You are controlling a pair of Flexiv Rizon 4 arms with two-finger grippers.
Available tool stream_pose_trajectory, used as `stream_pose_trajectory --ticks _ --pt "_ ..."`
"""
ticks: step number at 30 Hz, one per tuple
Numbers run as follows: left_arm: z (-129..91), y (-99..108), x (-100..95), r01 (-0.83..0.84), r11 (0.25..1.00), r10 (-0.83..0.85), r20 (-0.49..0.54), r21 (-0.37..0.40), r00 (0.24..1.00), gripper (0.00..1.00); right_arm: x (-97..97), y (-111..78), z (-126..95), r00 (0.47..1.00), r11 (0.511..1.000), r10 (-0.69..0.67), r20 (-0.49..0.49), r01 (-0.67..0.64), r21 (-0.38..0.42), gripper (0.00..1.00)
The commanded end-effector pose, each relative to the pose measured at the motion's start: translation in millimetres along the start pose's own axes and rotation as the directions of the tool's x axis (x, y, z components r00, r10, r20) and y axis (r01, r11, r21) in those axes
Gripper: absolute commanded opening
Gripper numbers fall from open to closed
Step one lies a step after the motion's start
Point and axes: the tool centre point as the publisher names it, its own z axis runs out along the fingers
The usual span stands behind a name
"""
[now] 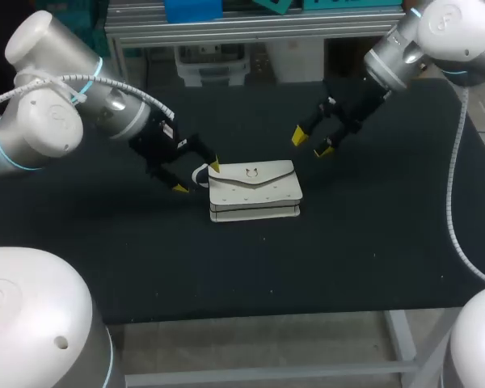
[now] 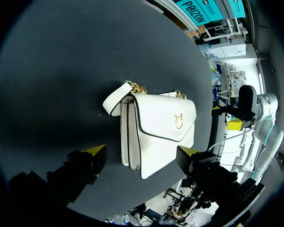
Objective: Pick up the bag, open it, inspect its contents, close it, and place it on the opposite side
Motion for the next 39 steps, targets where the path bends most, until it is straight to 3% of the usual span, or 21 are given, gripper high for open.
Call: stream_pose_trajectory --ticks 1,7,9,12,17,23,28,39 --pt "8.5 -8.3 -4.2 0.008 1.000 -0.009 -0.110 -0.005 0.994 1.00 -8.3 1.0 6.9 0.991 0.996 0.076 -0.112 -0.081 -0.042 1.00" --pt "10.3 -9.9 -2.8 0.015 1.000 -0.014 -0.169 0.005 0.986 1.00 -4.1 -9.1 12.5 0.987 0.976 0.120 -0.103 -0.136 -0.167 1.00" --pt "11.6 -11.3 -1.2 0.016 1.000 -0.015 -0.180 0.004 0.984 1.00 -5.1 -11.4 17.5 0.981 0.973 0.119 -0.155 -0.146 -0.176 1.00" --pt "13.1 -12.7 -0.3 0.015 1.000 -0.016 -0.193 -0.006 0.981 1.00 -5.3 -12.2 25.4 0.979 0.972 0.136 -0.149 -0.161 -0.172 1.00" --pt "13.5 -14.0 0.2 0.013 1.000 -0.015 -0.217 -0.009 0.976 0.96 -0.7 -13.9 33.4 0.980 0.959 0.189 -0.054 -0.197 -0.203 1.00" --pt "14.7 -15.0 -1.5 0.015 1.000 -0.019 -0.250 -0.017 0.968 0.93 -7.0 -15.1 45.6 0.972 0.939 0.206 -0.114 -0.230 -0.257 1.00" --pt "16.1 -16.7 -0.6 0.012 1.000 -0.016 -0.257 -0.015 0.966 0.91 -11.2 -9.2 53.2 0.965 0.934 0.204 -0.168 -0.243 -0.261 1.00" --pt "21.7 -20.0 2.4 0.025 0.998 -0.040 -0.288 -0.056 0.957 0.74 -9.2 1.7 65.3 0.957 0.937 0.196 -0.215 -0.247 -0.245 1.00"
